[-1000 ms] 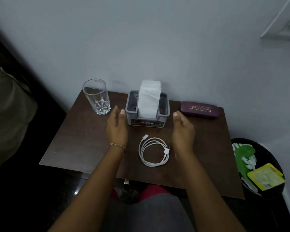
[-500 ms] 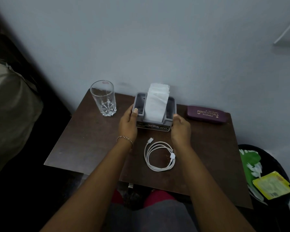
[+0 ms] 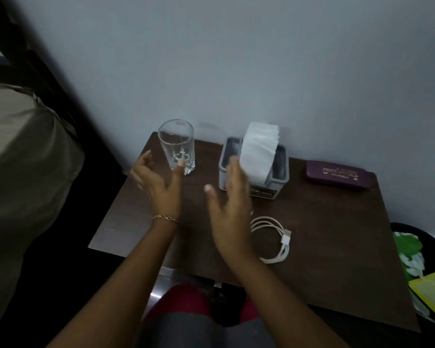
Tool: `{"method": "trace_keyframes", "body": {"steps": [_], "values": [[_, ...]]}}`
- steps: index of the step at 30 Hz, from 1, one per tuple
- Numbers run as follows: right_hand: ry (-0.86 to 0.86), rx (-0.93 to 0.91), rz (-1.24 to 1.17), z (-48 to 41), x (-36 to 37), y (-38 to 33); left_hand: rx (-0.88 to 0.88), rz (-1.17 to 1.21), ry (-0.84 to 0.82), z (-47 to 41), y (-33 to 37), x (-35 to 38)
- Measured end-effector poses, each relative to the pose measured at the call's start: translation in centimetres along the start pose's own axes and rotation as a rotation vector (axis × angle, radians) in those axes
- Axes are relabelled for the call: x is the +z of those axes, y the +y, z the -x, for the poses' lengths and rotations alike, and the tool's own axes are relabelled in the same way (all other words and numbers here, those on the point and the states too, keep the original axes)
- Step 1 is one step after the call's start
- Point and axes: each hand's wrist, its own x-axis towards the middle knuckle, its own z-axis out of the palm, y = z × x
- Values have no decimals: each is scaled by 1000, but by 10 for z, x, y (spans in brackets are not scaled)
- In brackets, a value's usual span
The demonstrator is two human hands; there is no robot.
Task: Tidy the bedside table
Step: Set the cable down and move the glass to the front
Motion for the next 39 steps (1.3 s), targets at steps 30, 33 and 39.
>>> {"method": "trace_keyframes", "body": {"steps": [30,33,39], "values": [[-465,143,8,-50,71,41,-123,21,-463,-25,-68,-34],[-550,157,-8,-37,65,42,-183,49,-439,-8,-65,-49],[-654,173,-66,-12,54,41,-239,23,-368,24,-56,-72]]}}
